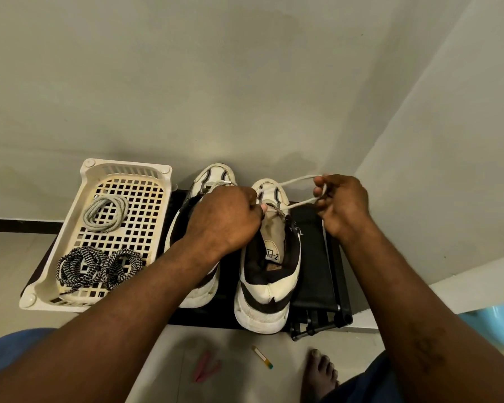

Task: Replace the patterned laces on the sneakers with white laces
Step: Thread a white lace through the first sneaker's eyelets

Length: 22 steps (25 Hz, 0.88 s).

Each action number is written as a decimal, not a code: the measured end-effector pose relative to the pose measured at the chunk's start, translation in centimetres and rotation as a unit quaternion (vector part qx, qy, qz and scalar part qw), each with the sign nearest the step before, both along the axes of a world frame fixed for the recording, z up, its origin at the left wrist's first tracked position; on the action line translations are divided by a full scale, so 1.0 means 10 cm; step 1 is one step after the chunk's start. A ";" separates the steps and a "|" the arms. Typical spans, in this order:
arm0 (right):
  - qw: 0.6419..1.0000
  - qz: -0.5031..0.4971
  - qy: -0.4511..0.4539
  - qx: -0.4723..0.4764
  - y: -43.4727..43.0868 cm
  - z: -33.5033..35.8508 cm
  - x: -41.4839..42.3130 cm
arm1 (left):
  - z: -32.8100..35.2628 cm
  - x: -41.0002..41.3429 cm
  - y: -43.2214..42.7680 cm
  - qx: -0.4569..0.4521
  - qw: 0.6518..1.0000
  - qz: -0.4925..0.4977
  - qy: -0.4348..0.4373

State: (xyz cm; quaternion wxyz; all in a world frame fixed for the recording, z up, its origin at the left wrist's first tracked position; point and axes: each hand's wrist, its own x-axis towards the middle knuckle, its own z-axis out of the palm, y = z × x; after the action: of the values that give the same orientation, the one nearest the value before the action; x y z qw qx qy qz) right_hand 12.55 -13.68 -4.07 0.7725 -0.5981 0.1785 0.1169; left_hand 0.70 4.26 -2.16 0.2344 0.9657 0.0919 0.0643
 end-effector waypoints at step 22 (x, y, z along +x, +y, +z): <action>0.841 0.233 -0.220 -0.436 0.00 -0.08 -0.04 | 0.21 0.12 0.09 -0.706 0.690 0.112 -0.116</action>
State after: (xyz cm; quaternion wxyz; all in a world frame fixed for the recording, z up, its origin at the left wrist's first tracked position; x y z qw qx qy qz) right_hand 12.13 -13.67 -4.92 0.4011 -0.9070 -0.1086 0.0690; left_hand 1.89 5.17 -0.05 0.8466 0.4832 0.1896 0.1177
